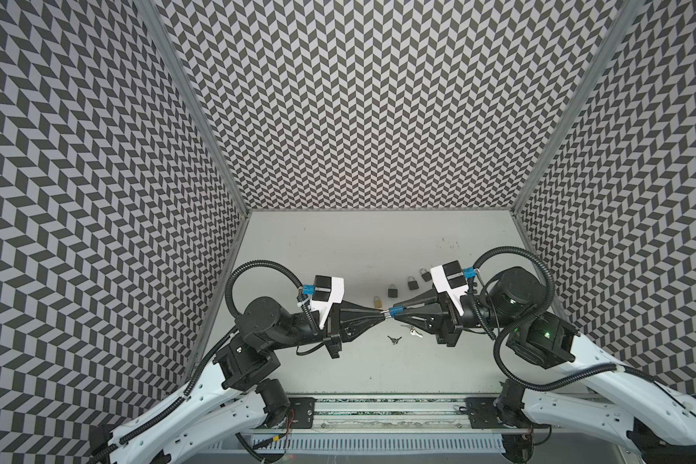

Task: Lock with the key

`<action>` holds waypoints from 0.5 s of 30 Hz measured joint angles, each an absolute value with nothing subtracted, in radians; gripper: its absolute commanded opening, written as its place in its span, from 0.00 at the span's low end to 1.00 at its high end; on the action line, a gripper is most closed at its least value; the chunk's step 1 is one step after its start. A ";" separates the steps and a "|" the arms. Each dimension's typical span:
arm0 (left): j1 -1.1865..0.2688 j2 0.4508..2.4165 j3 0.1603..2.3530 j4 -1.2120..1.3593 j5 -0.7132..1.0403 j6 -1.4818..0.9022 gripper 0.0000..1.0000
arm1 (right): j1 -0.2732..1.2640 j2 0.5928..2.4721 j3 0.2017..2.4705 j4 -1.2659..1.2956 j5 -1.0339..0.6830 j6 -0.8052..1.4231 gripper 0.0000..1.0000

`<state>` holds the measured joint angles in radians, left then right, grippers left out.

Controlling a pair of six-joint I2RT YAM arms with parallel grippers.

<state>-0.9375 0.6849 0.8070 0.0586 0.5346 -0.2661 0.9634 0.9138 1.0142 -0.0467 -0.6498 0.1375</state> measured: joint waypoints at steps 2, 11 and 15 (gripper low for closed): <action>-0.936 0.702 0.808 0.065 0.550 -0.267 0.00 | 0.964 0.926 1.018 -0.045 -0.652 0.138 0.00; -0.949 0.698 0.808 0.075 0.549 -0.269 0.00 | 0.979 0.933 1.023 -0.019 -0.643 0.126 0.00; -0.956 0.663 0.808 0.031 0.511 -0.261 0.00 | 0.989 0.920 1.022 -0.035 -0.624 0.114 0.00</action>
